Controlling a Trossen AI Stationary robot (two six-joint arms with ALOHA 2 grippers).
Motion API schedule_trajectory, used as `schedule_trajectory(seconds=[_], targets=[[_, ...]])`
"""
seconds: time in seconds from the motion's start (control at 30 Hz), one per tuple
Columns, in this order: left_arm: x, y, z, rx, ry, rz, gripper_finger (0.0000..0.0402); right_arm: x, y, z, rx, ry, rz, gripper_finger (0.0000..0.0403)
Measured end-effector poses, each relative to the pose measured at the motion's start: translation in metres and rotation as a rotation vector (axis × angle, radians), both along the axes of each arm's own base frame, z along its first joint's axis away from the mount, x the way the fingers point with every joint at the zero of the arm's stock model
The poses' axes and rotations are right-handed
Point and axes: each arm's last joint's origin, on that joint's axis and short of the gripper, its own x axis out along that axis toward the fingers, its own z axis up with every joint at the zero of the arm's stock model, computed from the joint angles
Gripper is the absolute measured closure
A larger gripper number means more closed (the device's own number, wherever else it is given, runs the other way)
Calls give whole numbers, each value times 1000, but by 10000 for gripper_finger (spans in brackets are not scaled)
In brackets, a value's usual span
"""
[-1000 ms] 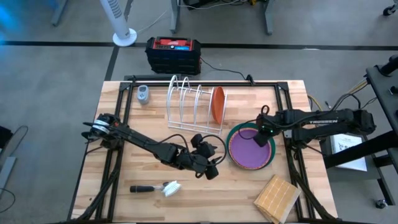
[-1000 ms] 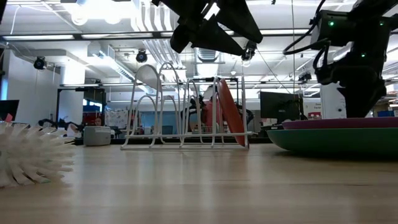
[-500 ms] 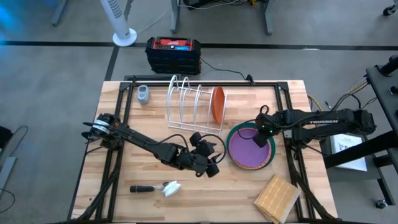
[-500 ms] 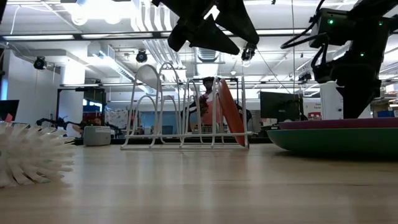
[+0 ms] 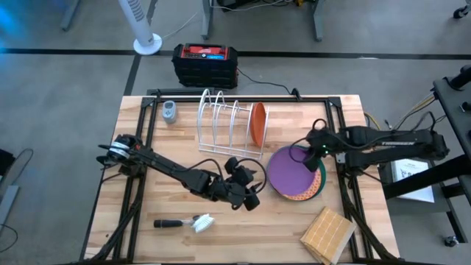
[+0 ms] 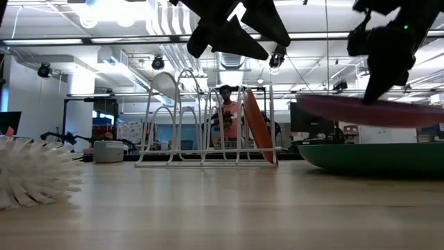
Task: Sort dishes
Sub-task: Put the purple plate into the dish rack
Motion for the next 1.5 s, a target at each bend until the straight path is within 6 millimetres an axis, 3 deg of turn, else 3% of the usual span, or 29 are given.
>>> schedule_trajectory(seconds=[0.2,0.53,0.87,1.17,1.5], targets=[[2,0,3,25,-21,-14,199,-6,12,14,-88,-66,57,402],[7,0,5,71,-111,-146,199,-7,39,20,-340,-162,104,403],[1,15,-14,-6,-162,63,199,-10,65,22,-531,-278,114,403],[3,14,-16,-45,-180,25,199,5,87,19,-727,-347,107,403],[3,14,-15,-23,-175,14,204,21,99,21,-728,-411,118,403]])
